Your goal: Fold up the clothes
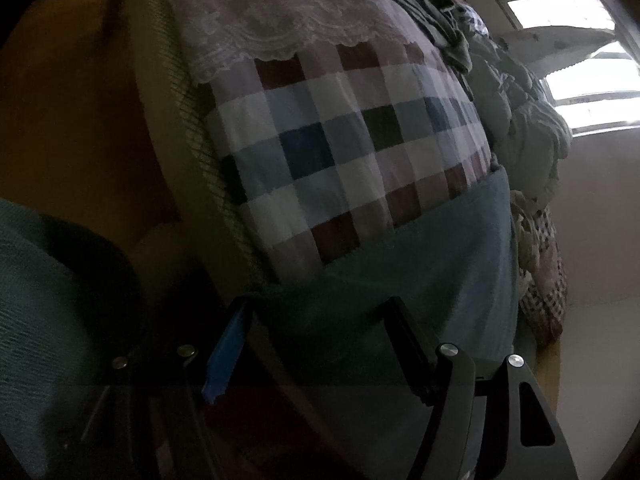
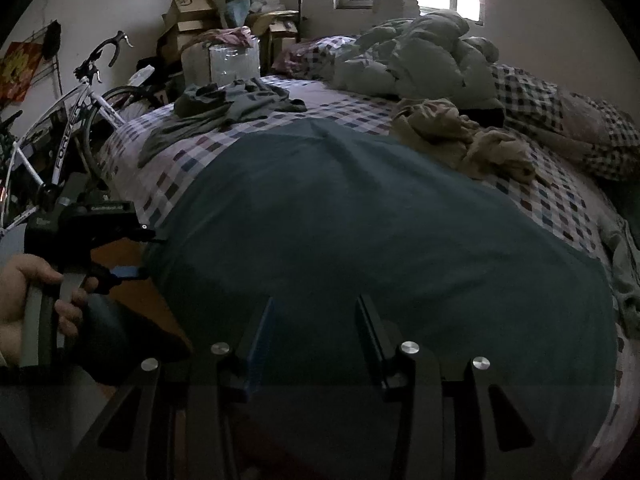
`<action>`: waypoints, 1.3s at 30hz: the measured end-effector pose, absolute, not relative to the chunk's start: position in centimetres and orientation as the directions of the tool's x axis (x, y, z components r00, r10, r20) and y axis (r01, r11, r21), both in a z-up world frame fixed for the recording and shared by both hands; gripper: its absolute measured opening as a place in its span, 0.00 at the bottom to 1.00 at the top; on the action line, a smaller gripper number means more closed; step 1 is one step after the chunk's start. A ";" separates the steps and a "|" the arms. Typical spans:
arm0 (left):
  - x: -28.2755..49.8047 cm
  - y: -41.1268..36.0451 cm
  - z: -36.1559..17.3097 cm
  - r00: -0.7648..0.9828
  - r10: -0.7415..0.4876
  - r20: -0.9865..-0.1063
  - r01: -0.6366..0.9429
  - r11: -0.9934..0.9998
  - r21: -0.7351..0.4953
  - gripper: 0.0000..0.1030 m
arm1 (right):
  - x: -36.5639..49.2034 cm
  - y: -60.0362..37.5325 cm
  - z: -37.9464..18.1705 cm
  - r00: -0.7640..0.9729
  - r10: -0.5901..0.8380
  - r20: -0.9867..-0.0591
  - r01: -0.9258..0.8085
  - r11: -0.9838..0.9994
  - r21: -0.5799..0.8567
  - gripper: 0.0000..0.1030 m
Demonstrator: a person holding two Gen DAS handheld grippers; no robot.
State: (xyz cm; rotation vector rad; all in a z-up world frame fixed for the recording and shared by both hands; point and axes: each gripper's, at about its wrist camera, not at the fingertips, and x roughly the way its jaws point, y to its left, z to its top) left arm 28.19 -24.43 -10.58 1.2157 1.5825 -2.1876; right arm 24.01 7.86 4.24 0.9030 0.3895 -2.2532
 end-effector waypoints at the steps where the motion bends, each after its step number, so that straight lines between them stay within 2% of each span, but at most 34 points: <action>1: 28.2 -24.4 -10.5 -0.651 0.305 -0.695 0.565 -0.417 -0.712 0.71 | 24.1 7.8 4.2 -0.535 -0.475 -0.699 0.684 -0.729 -0.027 0.43; 8: 29.7 -24.4 -9.4 -0.652 0.281 -0.704 0.547 -0.468 -0.694 0.69 | 24.5 7.0 4.0 -0.525 -0.477 -0.704 0.699 -0.714 -0.037 0.43; 12: 30.7 -24.9 -9.1 -0.656 0.274 -0.703 0.556 -0.455 -0.696 0.62 | 25.4 6.1 3.6 -0.518 -0.476 -0.711 0.722 -0.688 -0.065 0.43; 18: 30.4 -25.3 -10.2 -0.620 0.276 -0.734 0.599 -0.438 -0.671 0.62 | 26.8 4.4 3.1 -0.509 -0.476 -0.717 0.757 -0.644 -0.110 0.44; 22: 29.3 -24.7 -10.5 -0.574 0.274 -0.772 0.599 -0.502 -0.624 0.64 | 27.2 3.7 2.9 -0.502 -0.479 -0.720 0.767 -0.632 -0.114 0.44; 27: 29.1 -24.7 -10.8 -0.584 0.276 -0.763 0.596 -0.492 -0.635 0.65 | 27.6 3.1 2.8 -0.502 -0.476 -0.722 0.769 -0.628 -0.121 0.44; 32: 29.5 -24.9 -10.6 -0.591 0.337 -0.733 0.577 -0.458 -0.676 0.64 | 27.7 3.1 2.8 -0.505 -0.470 -0.724 0.767 -0.629 -0.126 0.44; 34: 30.1 -25.1 -9.8 -0.611 0.336 -0.717 0.561 -0.455 -0.692 0.55 | 27.7 3.0 2.8 -0.510 -0.465 -0.724 0.763 -0.633 -0.131 0.44; 36: 30.7 -25.4 -9.0 -0.630 0.333 -0.702 0.548 -0.450 -0.705 0.40 | 27.9 2.9 2.9 -0.517 -0.461 -0.721 0.759 -0.636 -0.137 0.44; 39: 31.4 -25.7 -8.7 -0.641 0.348 -0.684 0.543 -0.424 -0.725 0.26 | 28.6 2.2 2.8 -0.523 -0.461 -0.717 0.772 -0.613 -0.168 0.44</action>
